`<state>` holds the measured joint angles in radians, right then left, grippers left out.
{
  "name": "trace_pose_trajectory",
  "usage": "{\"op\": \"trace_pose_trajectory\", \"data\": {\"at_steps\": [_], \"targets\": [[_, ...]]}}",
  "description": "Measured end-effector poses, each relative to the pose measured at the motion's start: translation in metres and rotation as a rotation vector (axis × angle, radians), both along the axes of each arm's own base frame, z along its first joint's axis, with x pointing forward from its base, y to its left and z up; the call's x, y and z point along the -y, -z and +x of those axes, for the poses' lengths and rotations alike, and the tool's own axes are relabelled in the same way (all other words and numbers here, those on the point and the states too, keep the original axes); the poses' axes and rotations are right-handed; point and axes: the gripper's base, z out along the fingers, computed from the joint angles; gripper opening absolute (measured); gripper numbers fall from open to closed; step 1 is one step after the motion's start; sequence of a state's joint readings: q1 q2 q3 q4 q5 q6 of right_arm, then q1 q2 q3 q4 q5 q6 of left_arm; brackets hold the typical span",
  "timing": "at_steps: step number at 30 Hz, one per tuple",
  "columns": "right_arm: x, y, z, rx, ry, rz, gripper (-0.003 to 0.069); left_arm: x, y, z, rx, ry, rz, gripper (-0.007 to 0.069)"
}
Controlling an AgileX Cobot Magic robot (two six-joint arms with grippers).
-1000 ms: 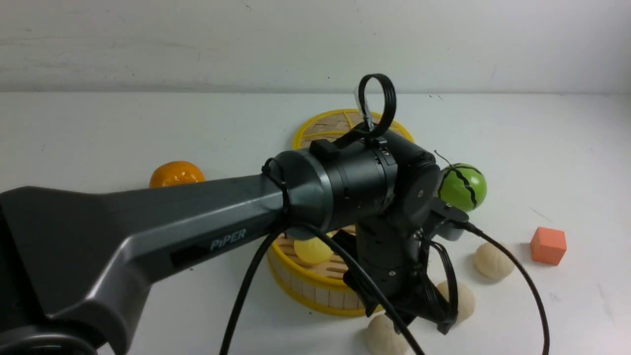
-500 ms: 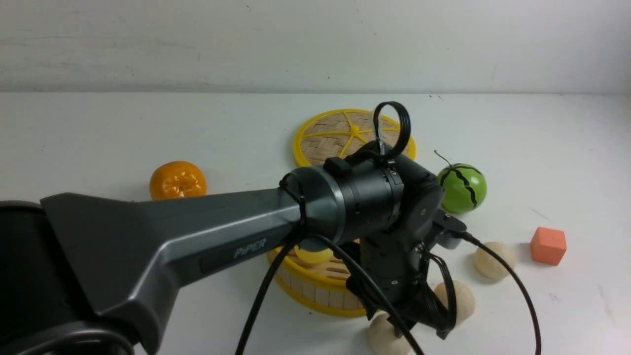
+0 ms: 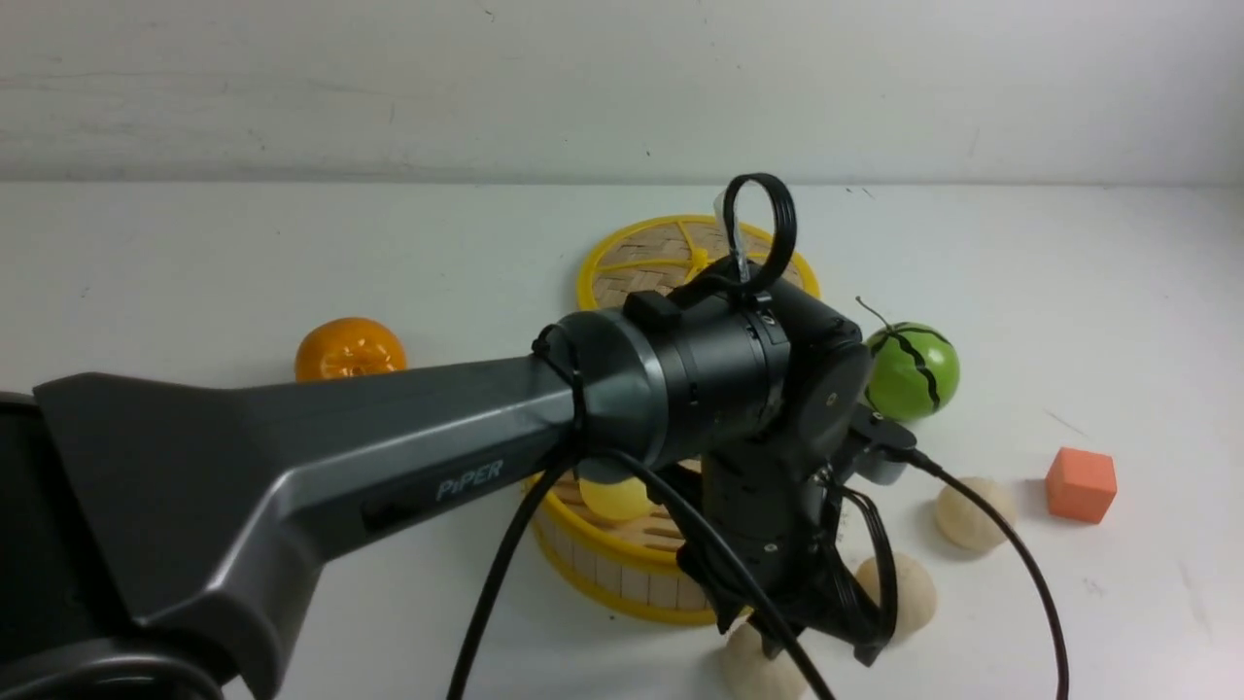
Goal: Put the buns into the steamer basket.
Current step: Use the left arm to grab a steamed stuffed bun, then use the left arm to put the steamed stuffed bun into the steamer
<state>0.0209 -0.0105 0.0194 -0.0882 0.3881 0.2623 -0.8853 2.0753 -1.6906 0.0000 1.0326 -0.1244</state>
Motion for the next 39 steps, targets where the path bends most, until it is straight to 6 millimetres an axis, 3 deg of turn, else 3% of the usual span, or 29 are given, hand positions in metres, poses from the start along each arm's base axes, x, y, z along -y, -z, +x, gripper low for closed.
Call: {"op": "trace_pose_trajectory", "data": {"at_steps": [16, 25, 29, 35, 39], "targets": [[0.000, 0.000, 0.000, 0.000, 0.000, 0.000, 0.0239, 0.005, -0.001, -0.001, -0.017, -0.016, -0.054, 0.0272], [0.000, 0.000, 0.000, 0.000, 0.000, 0.000, 0.0239, 0.005, 0.018, 0.002, -0.029, -0.013, -0.003, 0.0266], [0.000, 0.000, 0.000, 0.000, 0.000, 0.000, 0.0239, 0.005, 0.018, 0.002, -0.029, -0.030, -0.003, 0.0215], [0.000, 0.000, 0.000, 0.000, 0.000, 0.000, 0.0239, 0.003, 0.015, 0.001, -0.039, -0.040, 0.006, -0.0001], [0.000, 0.000, 0.000, 0.000, 0.000, 0.000, 0.0239, -0.001, -0.003, -0.003, -0.037, -0.038, 0.002, -0.0012]]}}
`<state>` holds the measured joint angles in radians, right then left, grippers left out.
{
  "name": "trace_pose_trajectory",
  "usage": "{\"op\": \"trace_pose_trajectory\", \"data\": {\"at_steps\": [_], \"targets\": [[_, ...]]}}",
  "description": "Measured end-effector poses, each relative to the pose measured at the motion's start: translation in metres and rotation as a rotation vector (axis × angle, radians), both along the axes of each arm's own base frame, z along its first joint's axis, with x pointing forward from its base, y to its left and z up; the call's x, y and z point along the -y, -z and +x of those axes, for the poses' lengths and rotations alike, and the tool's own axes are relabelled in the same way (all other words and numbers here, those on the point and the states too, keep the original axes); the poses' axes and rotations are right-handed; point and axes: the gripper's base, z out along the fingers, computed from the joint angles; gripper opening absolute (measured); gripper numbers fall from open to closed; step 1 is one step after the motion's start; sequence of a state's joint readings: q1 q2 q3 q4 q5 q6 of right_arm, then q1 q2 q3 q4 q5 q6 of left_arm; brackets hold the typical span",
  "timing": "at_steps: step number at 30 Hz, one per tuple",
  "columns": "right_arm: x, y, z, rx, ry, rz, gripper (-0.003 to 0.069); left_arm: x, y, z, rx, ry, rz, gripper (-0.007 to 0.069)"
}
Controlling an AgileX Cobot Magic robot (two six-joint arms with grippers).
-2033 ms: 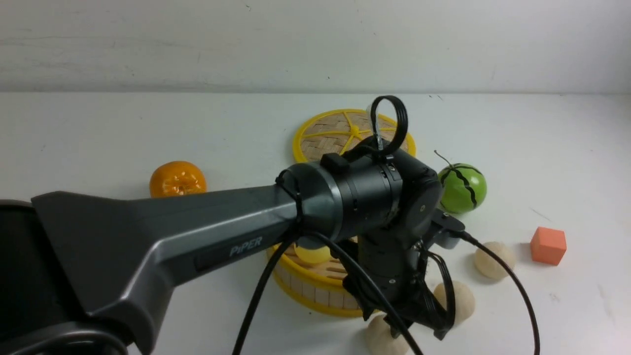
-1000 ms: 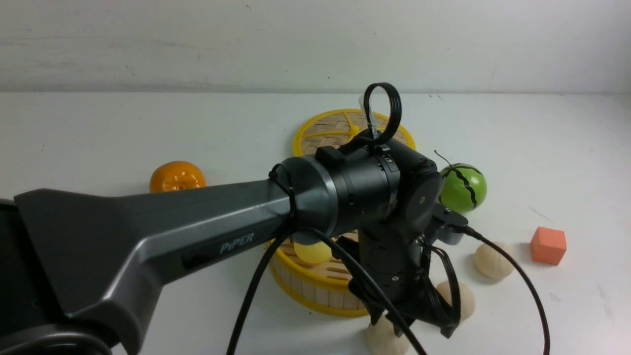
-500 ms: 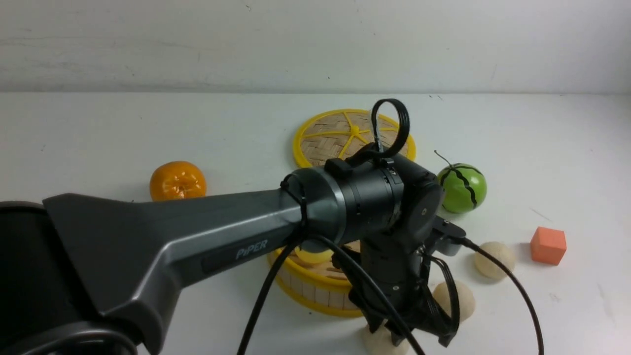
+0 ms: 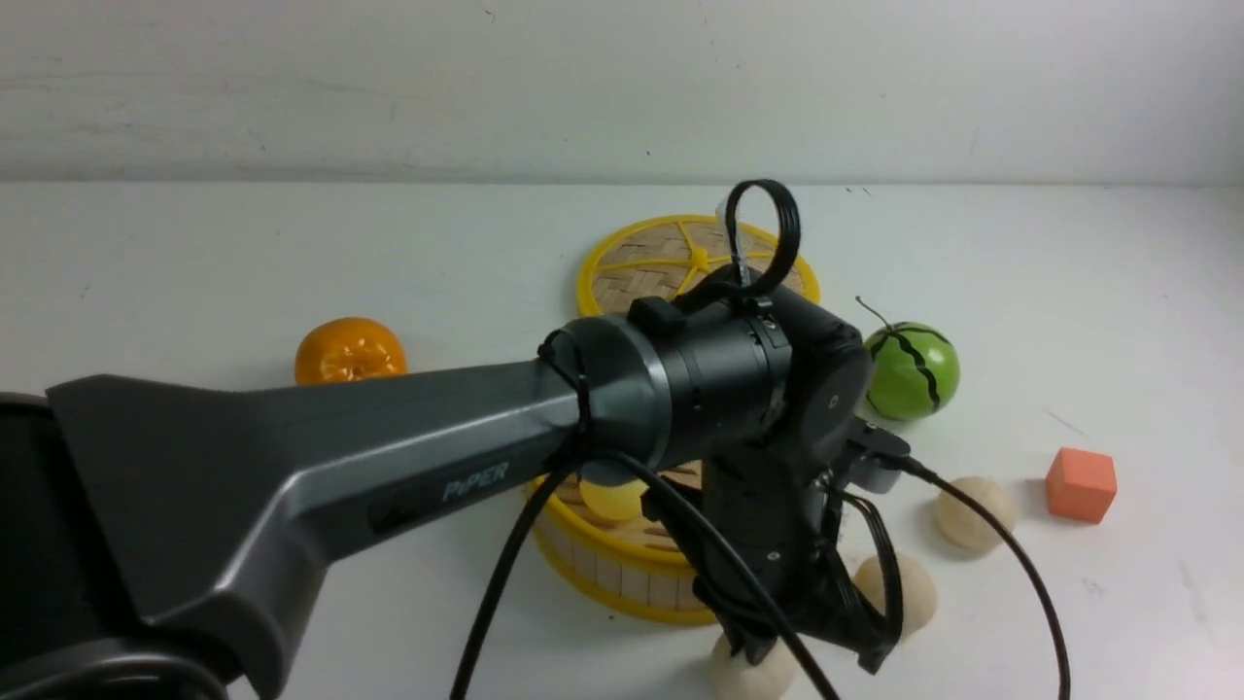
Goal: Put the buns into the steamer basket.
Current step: Use the left arm to put the steamed stuffed bun into the steamer, then use the right arm to grab a steamed stuffed bun
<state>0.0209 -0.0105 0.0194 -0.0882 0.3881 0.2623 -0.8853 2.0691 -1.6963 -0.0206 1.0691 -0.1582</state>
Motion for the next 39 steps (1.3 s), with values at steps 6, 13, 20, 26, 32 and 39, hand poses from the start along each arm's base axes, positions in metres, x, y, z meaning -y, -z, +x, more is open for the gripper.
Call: {"op": "trace_pose_trajectory", "data": {"at_steps": [6, 13, 20, 26, 32, 39], "targets": [[0.000, 0.000, 0.000, 0.000, 0.000, 0.000, 0.0239, -0.009, -0.072, 0.010, 0.166, -0.007, -0.097, -0.0012], [0.000, 0.000, 0.000, 0.000, 0.000, 0.000, 0.0239, -0.025, -0.049, 0.059, 0.191, -0.075, -0.051, -0.0012], [0.000, 0.000, 0.000, 0.000, 0.000, 0.000, 0.0239, -0.025, -0.006, 0.079, 0.114, -0.039, -0.043, 0.0099], [0.000, 0.000, 0.000, 0.000, 0.000, 0.000, 0.0239, -0.026, -0.011, 0.078, 0.119, -0.059, -0.048, 0.0360], [0.000, 0.000, 0.000, 0.000, 0.000, 0.000, 0.0239, -0.046, -0.089, 0.051, 0.139, -0.117, -0.144, 0.0340], [0.000, 0.000, 0.000, 0.000, 0.000, 0.000, 0.0239, -0.098, -0.192, -0.018, 0.331, -0.056, -0.418, -0.0013]]}}
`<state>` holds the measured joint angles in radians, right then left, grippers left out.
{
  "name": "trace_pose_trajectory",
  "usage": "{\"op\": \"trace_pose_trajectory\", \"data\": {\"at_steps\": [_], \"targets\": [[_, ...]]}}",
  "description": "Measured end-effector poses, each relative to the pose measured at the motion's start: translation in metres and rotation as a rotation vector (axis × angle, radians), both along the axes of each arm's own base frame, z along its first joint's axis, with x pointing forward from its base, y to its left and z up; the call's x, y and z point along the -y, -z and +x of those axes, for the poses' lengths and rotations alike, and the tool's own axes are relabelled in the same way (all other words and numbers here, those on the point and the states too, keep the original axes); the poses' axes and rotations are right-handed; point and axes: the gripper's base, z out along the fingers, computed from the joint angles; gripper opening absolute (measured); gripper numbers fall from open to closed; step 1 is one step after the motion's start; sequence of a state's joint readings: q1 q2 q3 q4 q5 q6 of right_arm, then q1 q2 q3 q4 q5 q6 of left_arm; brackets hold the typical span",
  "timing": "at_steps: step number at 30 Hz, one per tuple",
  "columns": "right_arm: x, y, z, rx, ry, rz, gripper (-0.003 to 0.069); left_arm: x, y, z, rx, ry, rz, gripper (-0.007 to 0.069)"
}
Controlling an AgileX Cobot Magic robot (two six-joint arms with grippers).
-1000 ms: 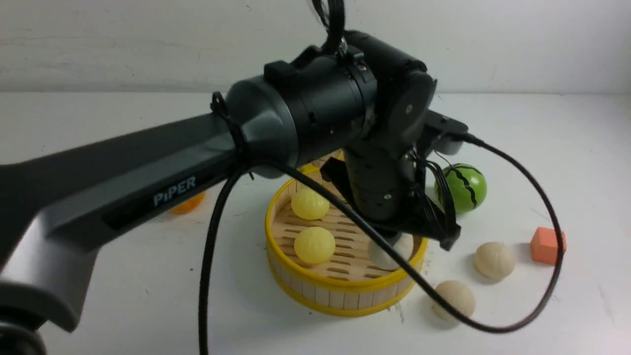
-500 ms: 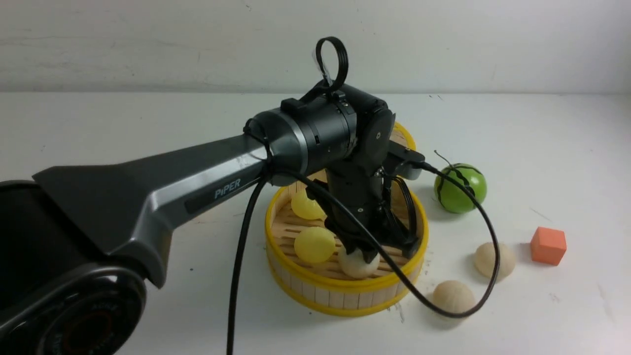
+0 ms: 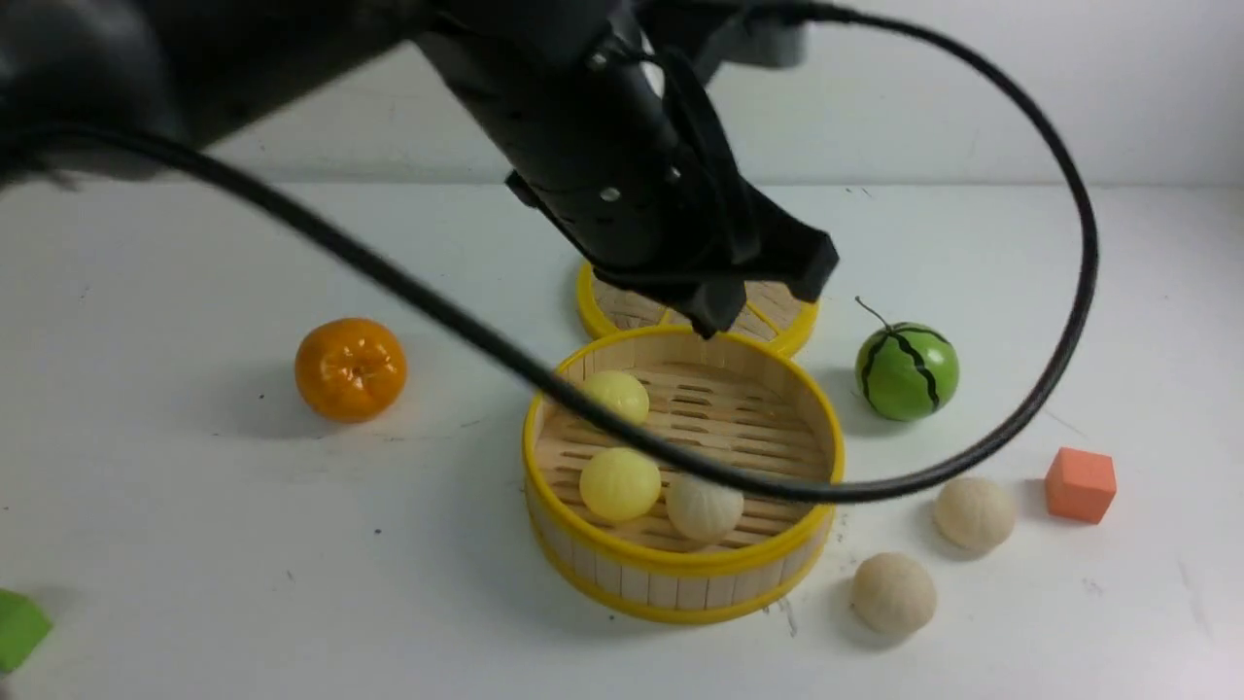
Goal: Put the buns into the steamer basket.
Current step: Use the right arm to grab a steamed stuffed bun
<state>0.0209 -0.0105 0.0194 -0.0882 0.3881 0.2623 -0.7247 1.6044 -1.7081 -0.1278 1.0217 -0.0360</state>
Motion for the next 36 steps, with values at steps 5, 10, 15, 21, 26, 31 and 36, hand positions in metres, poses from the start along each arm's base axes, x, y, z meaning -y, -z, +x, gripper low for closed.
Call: {"op": "trace_pose_trajectory", "data": {"at_steps": [5, 10, 15, 21, 26, 31, 36], "targets": [[0.000, 0.000, 0.000, 0.002, 0.000, -0.001, 0.0239, -0.057, 0.006, -0.068, 0.164, 0.001, -0.194, -0.0013], [-0.001, -0.004, 0.002, 0.067, -0.001, 0.048, 0.0239, -0.121, 0.058, -0.136, 0.285, -0.068, -0.377, -0.0013], [-0.003, -0.022, 0.005, 0.270, 0.002, 0.225, 0.0239, -0.164, 0.106, -0.178, 0.369, -0.172, -0.611, -0.0013], [-0.002, -0.049, 0.002, 0.555, -0.010, 0.424, 0.0239, -0.197, 0.149, -0.207, 0.471, -0.232, -0.805, -0.0013], [-0.004, -0.072, 0.002, 0.355, 0.008, 0.486, 0.0239, -0.202, 0.156, -0.215, 0.506, -0.203, -0.811, -0.0013], [-0.013, -0.122, 0.026, -0.032, -0.068, 0.279, 0.0239, -0.198, 0.166, -0.218, 0.425, -0.154, -0.737, -0.0013], [-0.041, -0.149, 0.077, -0.459, -0.224, 0.022, 0.0239, -0.195, 0.174, -0.222, 0.353, -0.115, -0.678, -0.0013]]}}
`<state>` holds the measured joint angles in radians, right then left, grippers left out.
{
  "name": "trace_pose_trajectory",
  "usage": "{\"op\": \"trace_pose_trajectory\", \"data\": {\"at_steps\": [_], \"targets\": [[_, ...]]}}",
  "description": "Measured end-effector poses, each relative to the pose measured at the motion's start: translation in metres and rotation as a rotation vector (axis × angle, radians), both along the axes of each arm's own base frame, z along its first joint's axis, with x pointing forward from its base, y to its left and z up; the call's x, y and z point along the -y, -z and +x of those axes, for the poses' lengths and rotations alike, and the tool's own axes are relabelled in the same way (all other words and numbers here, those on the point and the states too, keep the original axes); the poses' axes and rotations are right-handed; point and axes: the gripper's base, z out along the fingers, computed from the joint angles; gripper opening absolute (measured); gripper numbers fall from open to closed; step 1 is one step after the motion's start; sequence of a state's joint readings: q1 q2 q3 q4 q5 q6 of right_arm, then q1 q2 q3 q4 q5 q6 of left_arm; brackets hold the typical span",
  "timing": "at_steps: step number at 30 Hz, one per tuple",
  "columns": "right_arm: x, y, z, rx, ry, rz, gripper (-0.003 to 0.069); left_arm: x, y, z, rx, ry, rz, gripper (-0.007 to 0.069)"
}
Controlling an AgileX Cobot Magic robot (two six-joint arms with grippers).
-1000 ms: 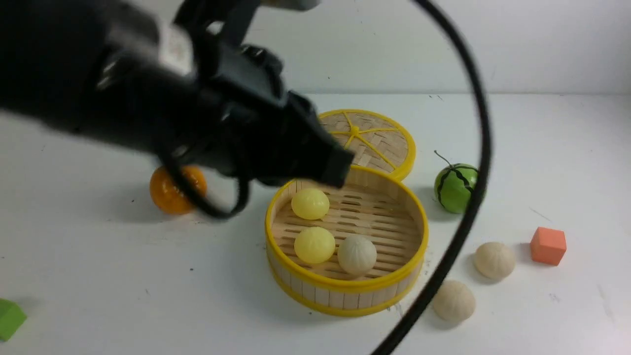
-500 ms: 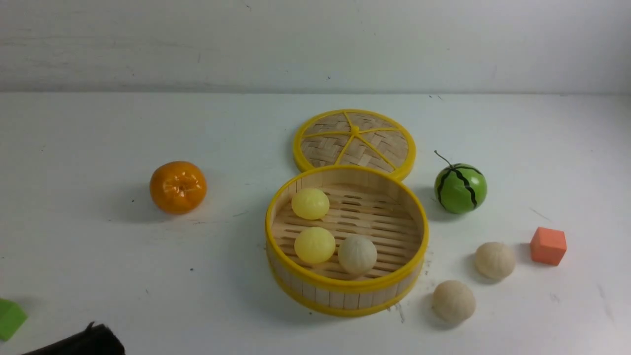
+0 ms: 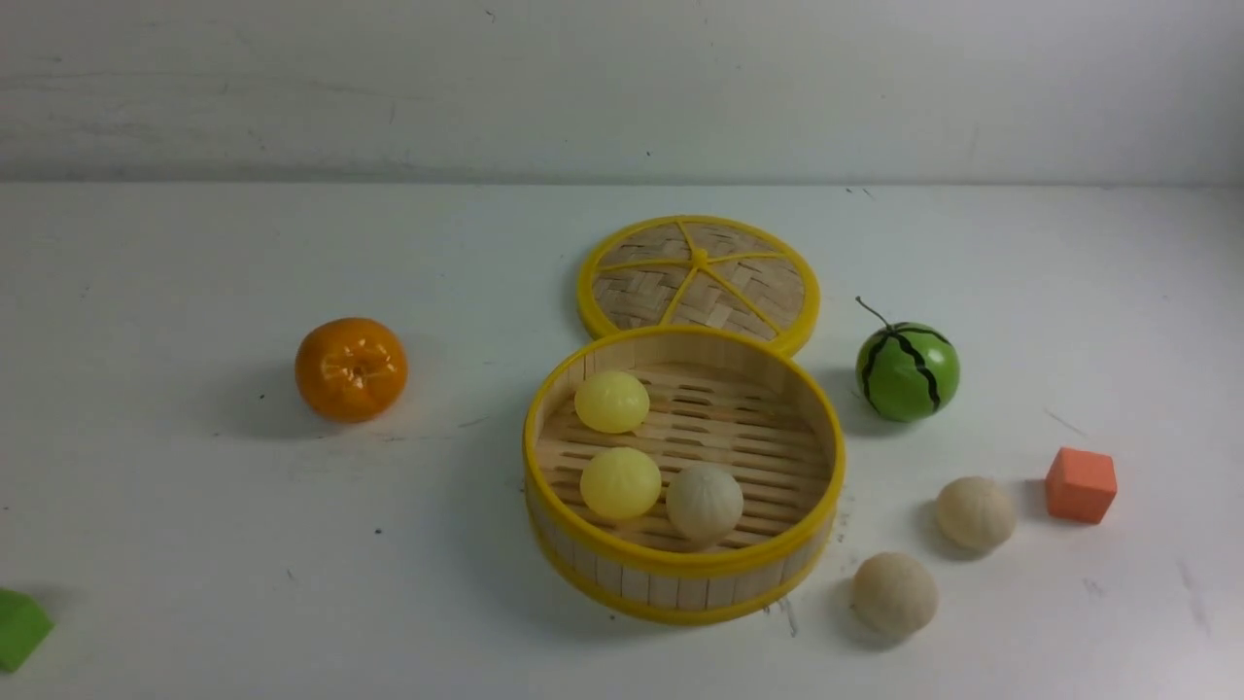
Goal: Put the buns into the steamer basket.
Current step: Use the right arm to grab a steamed stuffed bun
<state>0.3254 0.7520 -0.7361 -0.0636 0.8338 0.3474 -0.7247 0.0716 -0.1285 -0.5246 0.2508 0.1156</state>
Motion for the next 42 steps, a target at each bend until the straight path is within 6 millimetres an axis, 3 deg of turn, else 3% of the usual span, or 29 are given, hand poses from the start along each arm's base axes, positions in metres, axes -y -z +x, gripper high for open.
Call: {"op": "trace_pose_trajectory", "data": {"at_steps": [4, 5, 6, 9, 10, 14, 21, 30, 42], "targets": [[-0.032, 0.014, 0.054, -0.248, -0.136, -0.157, 0.0239, 0.001, 0.002, -0.001, -0.026, 0.017, 0.009, -0.0013], [-0.033, 0.015, 0.057, -0.256, -0.146, -0.164, 0.0239, 0.001, 0.002, -0.001, -0.028, 0.017, 0.007, -0.0013], [-0.048, 0.030, 0.080, -0.333, -0.188, -0.194, 0.0239, 0.001, 0.002, -0.002, -0.033, 0.019, 0.005, -0.0013], [-0.063, 0.049, 0.104, -0.414, -0.221, -0.204, 0.0239, 0.001, 0.002, -0.002, -0.035, 0.021, 0.005, -0.0013], [-0.074, 0.067, 0.122, -0.474, -0.243, -0.204, 0.0239, 0.001, 0.002, -0.002, -0.036, 0.021, 0.005, -0.0013], [-0.088, 0.095, 0.148, -0.509, -0.266, -0.202, 0.0239, 0.001, 0.002, -0.002, -0.036, 0.021, 0.005, -0.0013], [-0.097, 0.102, 0.162, -0.462, -0.250, -0.131, 0.0239, 0.001, 0.003, -0.002, -0.042, 0.024, 0.003, -0.0013], [-0.078, 0.121, 0.185, -0.525, -0.151, -0.007, 0.0239, 0.001, 0.003, -0.002, -0.045, 0.026, 0.005, -0.0013], [-0.082, 0.126, 0.188, -0.526, -0.179, 0.015, 0.0239, 0.002, 0.004, -0.002, -0.048, 0.028, 0.008, -0.0013]]}}
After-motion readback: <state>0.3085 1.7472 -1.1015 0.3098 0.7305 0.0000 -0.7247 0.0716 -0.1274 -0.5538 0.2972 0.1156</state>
